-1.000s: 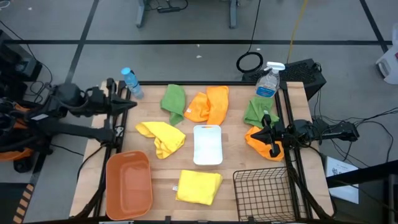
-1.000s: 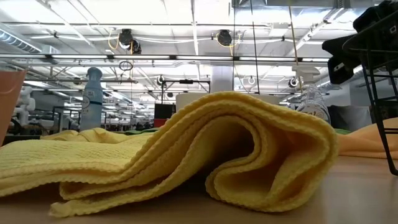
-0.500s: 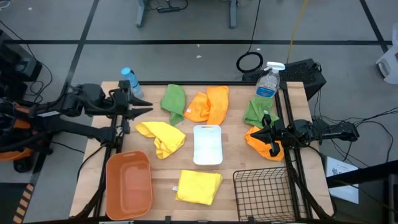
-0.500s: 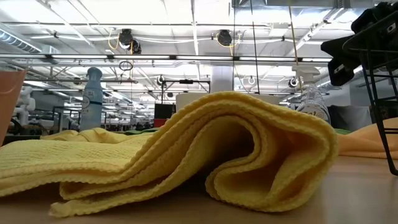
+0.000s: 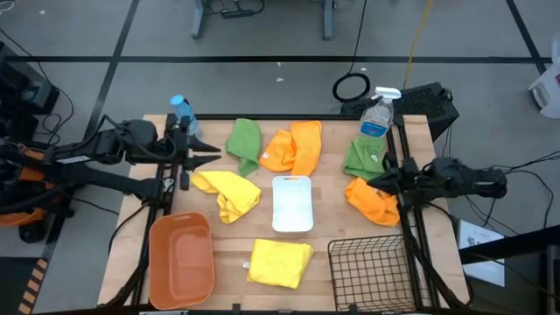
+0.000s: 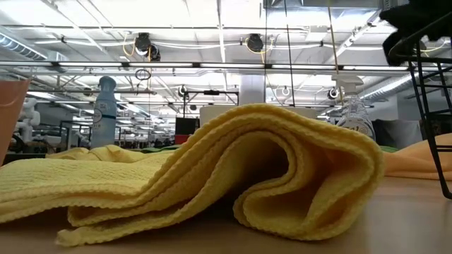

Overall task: Sort microfiber towel by color & place in baskets
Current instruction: Put the left green microfiber towel into the white bin

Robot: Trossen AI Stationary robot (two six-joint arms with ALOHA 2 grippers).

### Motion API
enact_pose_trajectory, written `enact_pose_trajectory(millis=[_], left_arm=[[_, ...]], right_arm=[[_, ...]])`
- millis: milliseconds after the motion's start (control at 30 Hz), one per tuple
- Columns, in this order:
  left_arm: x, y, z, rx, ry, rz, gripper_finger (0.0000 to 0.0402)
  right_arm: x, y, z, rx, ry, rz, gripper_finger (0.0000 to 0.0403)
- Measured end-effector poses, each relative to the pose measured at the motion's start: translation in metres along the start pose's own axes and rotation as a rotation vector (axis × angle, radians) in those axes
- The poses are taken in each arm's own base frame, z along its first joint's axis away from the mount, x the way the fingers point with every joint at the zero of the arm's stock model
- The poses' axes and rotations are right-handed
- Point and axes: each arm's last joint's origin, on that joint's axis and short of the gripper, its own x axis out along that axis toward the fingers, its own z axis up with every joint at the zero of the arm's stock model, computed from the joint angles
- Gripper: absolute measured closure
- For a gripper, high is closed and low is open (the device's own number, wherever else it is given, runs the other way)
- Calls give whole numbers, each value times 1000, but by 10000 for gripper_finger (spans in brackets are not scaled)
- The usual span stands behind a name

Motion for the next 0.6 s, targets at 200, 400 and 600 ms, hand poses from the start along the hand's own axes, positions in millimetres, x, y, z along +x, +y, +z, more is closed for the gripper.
enact_pose_trajectory(millis=[200, 400, 600], left_arm=[[9, -1, -1, 3, 27, -3, 320], [18, -2, -2, 5, 51, -6, 320], [23, -2, -2, 5, 60, -7, 320]], right_arm=[[-16, 12, 50, -51, 15, -70, 403], [-15, 25, 98, -124, 59, -122, 403], [8, 36, 132, -165, 166, -145, 403]])
